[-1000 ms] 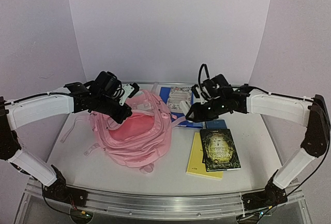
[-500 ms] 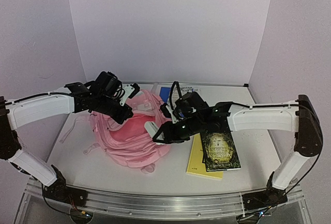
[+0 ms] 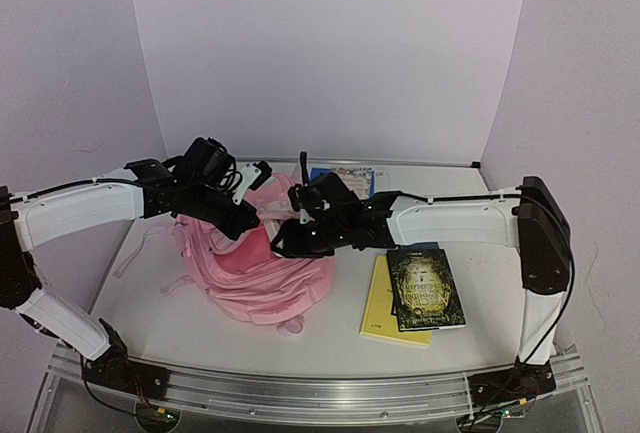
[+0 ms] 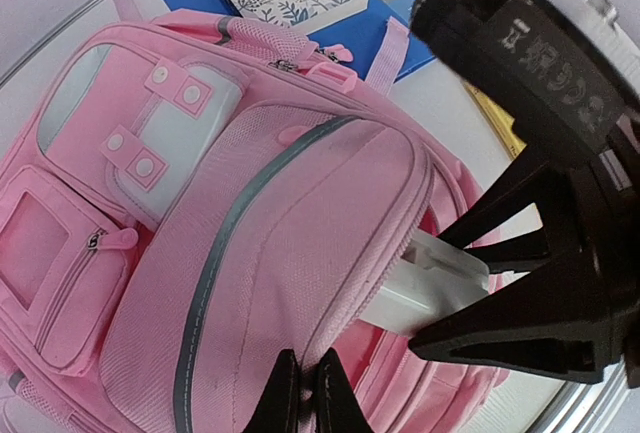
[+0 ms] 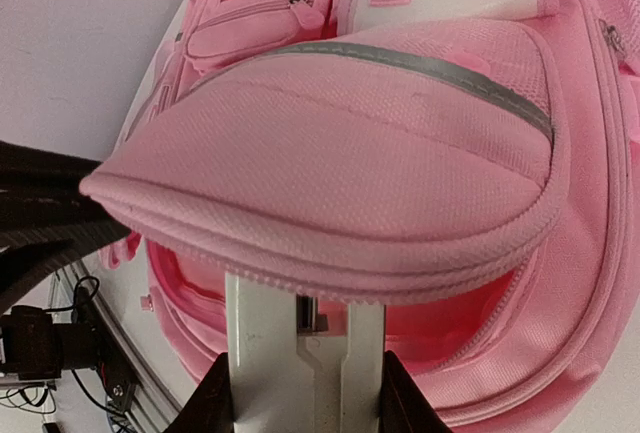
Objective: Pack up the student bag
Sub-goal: Place the stationery in the student bag.
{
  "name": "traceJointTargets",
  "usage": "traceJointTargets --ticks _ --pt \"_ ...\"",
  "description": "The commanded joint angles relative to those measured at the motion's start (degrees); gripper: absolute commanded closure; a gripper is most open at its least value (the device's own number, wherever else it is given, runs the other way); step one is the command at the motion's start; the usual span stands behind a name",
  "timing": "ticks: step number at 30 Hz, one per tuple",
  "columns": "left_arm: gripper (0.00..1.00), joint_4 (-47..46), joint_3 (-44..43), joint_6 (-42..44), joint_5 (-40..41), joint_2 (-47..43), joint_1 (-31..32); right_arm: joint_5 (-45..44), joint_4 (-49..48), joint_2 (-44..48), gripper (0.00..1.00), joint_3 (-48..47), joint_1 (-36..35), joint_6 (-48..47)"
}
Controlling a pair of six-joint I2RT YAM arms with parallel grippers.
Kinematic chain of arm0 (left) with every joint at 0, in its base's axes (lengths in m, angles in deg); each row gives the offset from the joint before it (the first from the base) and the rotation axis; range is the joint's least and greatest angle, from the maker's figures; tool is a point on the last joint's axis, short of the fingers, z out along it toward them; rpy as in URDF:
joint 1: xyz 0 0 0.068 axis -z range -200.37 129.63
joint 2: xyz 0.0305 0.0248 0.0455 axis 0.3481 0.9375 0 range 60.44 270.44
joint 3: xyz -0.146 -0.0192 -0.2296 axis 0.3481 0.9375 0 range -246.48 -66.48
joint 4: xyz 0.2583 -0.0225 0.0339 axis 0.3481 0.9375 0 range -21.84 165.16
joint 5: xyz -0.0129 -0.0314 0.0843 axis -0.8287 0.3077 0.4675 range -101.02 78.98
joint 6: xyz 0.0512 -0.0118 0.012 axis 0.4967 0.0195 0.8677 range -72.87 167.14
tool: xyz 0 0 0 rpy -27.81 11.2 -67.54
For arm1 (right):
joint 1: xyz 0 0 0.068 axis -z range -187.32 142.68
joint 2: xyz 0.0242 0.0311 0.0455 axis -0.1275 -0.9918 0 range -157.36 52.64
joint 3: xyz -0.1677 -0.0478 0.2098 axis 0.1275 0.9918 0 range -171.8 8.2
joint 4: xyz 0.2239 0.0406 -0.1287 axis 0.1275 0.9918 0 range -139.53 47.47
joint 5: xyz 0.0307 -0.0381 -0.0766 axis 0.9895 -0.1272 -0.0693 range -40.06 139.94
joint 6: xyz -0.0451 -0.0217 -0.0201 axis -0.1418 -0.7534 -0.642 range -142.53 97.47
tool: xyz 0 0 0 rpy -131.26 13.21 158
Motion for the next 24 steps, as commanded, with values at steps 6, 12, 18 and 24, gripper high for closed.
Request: traceJointTargets --ticks 6,12,18,24 --pt "1.0 -6.1 -1.24 -0.03 -3.3 -1.81 0.02 -18.1 1.23 -6.66 0.79 -9.89 -0.3 -11.82" --pt "1.0 -6.0 -1.33 -0.04 -3.77 -1.13 0.0 -25.71 3.67 -9.34 0.77 -12.19 -0.29 -16.05" --pt "1.0 -6.02 -1.41 -0.03 -3.83 -0.46 -0.01 -26.77 4.86 -12.86 0.73 -13.88 -0.29 -17.04" --pt "1.0 -6.01 -1.48 -0.03 -3.82 -0.11 -0.01 -28.52 4.99 -12.31 0.59 -12.53 -0.3 -15.65"
